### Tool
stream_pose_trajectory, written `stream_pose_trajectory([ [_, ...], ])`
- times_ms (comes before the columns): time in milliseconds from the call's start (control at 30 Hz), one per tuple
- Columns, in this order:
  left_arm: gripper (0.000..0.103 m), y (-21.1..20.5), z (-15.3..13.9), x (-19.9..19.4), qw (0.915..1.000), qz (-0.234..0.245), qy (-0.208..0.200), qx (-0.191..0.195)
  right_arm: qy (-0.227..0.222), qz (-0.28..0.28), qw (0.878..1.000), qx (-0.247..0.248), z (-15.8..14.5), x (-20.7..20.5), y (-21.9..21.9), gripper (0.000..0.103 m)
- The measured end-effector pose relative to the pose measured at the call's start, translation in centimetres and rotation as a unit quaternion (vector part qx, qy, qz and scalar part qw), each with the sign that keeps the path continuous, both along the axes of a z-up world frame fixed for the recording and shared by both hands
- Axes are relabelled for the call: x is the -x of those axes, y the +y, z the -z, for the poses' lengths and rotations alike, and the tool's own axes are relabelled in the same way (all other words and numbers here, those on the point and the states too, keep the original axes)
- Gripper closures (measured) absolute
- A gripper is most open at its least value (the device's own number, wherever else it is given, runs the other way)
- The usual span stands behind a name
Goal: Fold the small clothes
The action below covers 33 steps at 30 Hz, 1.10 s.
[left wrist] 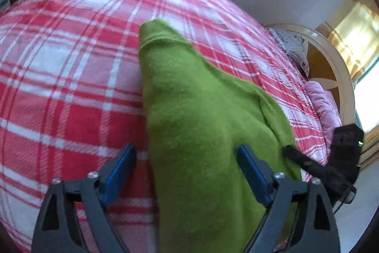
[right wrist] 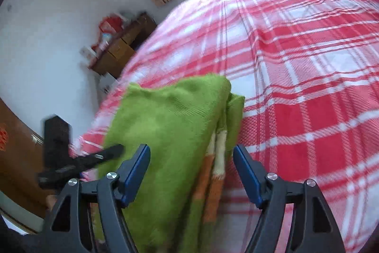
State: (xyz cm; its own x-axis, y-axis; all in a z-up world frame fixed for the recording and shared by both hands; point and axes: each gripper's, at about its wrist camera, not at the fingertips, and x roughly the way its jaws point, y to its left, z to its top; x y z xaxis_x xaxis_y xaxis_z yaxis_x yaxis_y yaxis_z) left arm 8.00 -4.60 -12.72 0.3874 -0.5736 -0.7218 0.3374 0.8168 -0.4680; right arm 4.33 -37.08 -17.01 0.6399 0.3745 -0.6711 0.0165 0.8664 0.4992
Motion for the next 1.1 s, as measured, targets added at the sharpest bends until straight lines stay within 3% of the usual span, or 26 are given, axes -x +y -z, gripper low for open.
stream_pose_trajectory([
  [133, 0.004, -1.3, 0.0, 1.0, 0.9989, 0.012, -0.037, -0.027, -0.037, -0.008, 0.999, -0.014, 0.6, 0.3, -0.1, 0.027],
  [233, 0.006, -2.1, 0.0, 1.2, 0.9976, 0.006, -0.054, -0.044, -0.036, -0.020, 0.999, 0.026, 0.2, 0.1, 1.3, 0.029],
  [300, 0.029, -2.0, -0.3, 1.2, 0.9975, 0.014, -0.057, -0.039, -0.032, -0.036, 0.997, 0.060, -0.1, -0.2, 2.7, 0.047],
  [333, 0.030, -2.1, -0.4, 1.2, 0.9976, 0.013, -0.055, -0.039, -0.029, -0.033, 0.997, 0.065, -0.3, -0.3, 3.2, 0.053],
  [500, 0.055, -1.6, -1.4, 1.6, 0.9977, 0.000, -0.051, -0.045, -0.022, -0.004, 0.998, 0.066, -0.9, 0.9, 3.9, 0.064],
  [700, 0.061, -0.9, -2.8, 3.0, 0.9961, -0.009, -0.055, -0.069, -0.040, 0.014, 0.998, 0.048, -2.8, 3.4, 6.1, 0.067],
  [1100, 0.064, 3.9, -5.1, 5.0, 0.9875, -0.059, -0.100, -0.106, -0.071, -0.022, 0.996, 0.045, -4.9, 4.3, 12.4, 0.071],
])
